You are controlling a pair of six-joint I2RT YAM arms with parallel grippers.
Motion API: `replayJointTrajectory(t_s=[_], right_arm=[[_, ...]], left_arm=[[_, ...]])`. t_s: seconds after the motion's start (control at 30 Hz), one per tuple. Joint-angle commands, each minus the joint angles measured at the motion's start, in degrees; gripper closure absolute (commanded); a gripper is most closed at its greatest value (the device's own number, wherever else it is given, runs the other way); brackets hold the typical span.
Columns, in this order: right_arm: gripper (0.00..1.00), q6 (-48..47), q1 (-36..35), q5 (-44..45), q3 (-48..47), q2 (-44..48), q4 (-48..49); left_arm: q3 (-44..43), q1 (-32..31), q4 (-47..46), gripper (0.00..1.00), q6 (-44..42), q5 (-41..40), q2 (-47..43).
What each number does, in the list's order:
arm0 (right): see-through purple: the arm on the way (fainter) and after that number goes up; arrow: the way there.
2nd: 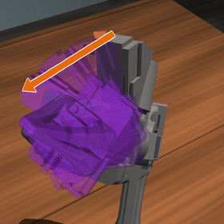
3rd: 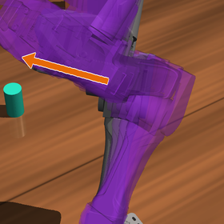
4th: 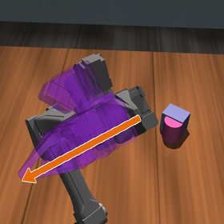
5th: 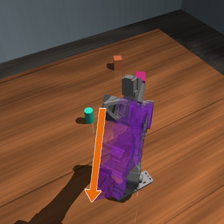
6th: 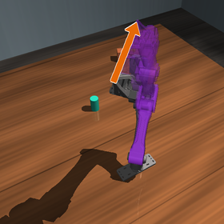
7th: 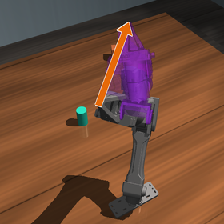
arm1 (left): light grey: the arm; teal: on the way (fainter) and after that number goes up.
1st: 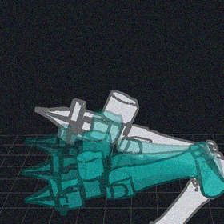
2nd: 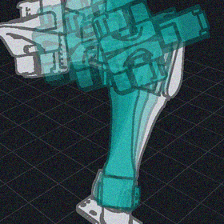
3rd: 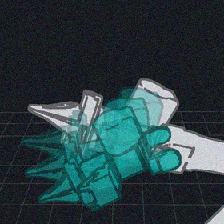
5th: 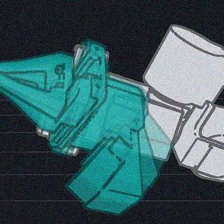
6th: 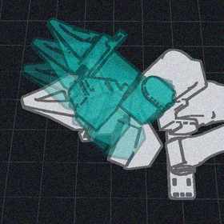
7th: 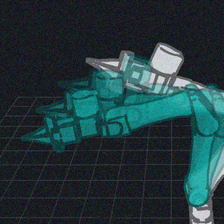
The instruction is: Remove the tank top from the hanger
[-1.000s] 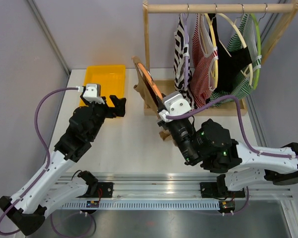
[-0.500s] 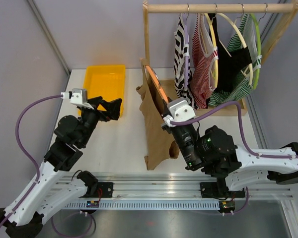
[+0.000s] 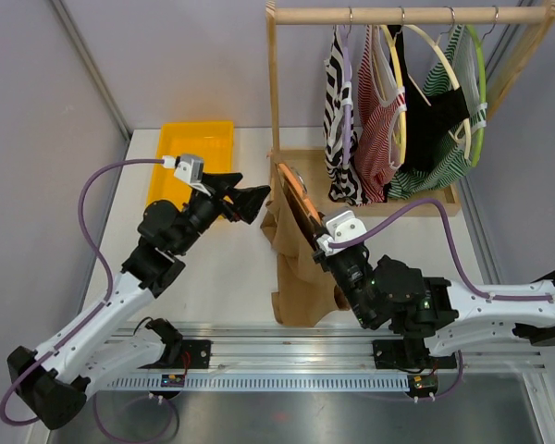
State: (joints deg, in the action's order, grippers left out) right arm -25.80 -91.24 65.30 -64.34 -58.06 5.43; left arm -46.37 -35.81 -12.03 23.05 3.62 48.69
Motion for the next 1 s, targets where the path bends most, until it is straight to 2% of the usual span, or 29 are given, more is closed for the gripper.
replayJointTrajectory(t_s=[0.0,0.1,0.4,0.57,0.67,0.7,0.77,0.8,0.9,0.93,0.97], right_arm=[[1.0,5.0,-0.5,-0.7,-0.3,2.1,0.9],[1.0,5.9,-0.5,-0.9,0.4,3.0,0.2],[1.0,7.5,-0.5,-1.3,2.0,5.1,-0.4],[1.0,7.8,-0.6,-1.6,2.3,5.0,-0.5],[1.0,7.9,-0.5,-1.6,2.5,4.9,-0.4],[1.0,8.0,-0.5,-1.7,2.5,5.0,-0.4],[1.0,8.1,-0.5,-1.8,2.8,5.0,-0.3],[1.0,8.2,-0.5,-1.8,2.8,5.0,-0.4],[1.0,8.2,-0.5,-1.5,3.0,5.1,-0.5],[1.0,8.5,-0.5,-1.4,3.1,5.2,-0.9],[1.0,8.6,-0.5,-1.4,3.1,5.2,-1.0]], left_arm=[[0.1,-0.2,-11.2,0.01,3.5,6.3,2.5],[0.7,-0.2,-15.6,0.01,5.6,8.2,4.6],[-1.6,-0.3,-15.8,0.04,6.4,8.3,10.0],[-2.2,-0.5,-17.1,0.13,7.2,8.9,12.8],[-2.9,-0.6,-17.8,0.24,7.5,9.5,14.1],[-3.1,-0.7,-17.9,0.38,7.7,9.7,14.4],[-3.6,-0.8,-18.0,0.54,7.7,10.0,14.9],[-3.7,-0.8,-17.8,0.67,7.8,9.8,15.2],[-3.9,-0.8,-17.2,0.81,7.9,9.3,15.2],[-4.1,-0.8,-17.1,0.91,7.9,9.0,15.2],[-4.2,-0.8,-16.9,0.95,7.9,8.7,15.1]])
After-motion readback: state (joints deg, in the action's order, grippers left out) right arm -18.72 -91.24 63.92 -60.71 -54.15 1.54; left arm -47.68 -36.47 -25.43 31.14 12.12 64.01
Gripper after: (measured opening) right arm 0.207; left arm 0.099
